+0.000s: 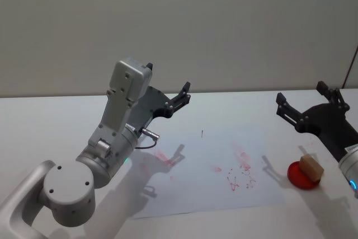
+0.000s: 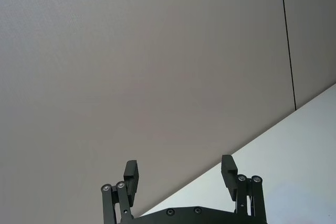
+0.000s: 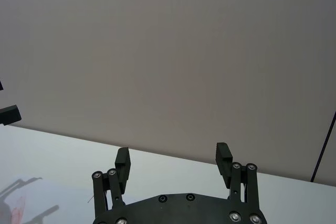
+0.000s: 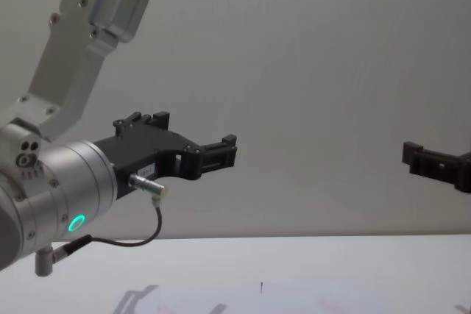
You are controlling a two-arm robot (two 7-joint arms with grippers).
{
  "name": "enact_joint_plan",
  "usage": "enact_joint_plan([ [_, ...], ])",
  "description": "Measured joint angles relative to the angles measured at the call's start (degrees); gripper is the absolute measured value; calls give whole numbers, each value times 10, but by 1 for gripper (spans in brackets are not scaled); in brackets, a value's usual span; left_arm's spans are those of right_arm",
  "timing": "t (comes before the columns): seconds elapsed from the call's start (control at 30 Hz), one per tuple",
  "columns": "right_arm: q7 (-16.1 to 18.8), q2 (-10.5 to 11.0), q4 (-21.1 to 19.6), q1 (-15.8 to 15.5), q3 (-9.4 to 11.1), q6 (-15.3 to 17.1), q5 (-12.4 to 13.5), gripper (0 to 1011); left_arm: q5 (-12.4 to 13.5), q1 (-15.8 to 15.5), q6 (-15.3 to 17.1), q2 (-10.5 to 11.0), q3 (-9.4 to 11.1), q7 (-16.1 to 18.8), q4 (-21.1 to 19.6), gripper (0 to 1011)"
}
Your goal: Use the one hand to pick up the stamp and affix it onto the A4 paper.
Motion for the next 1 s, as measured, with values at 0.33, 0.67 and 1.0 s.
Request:
enact_joint_plan([
  [0.33, 0, 0, 0, 0, 0, 0, 0, 1001, 0, 0, 0, 0, 0, 0, 0, 1001],
  [0.67, 0, 0, 0, 0, 0, 0, 0, 1001, 0, 0, 0, 0, 0, 0, 0, 1001],
  [1.0, 0, 0, 0, 0, 0, 0, 0, 1001, 0, 0, 0, 0, 0, 0, 0, 1001],
])
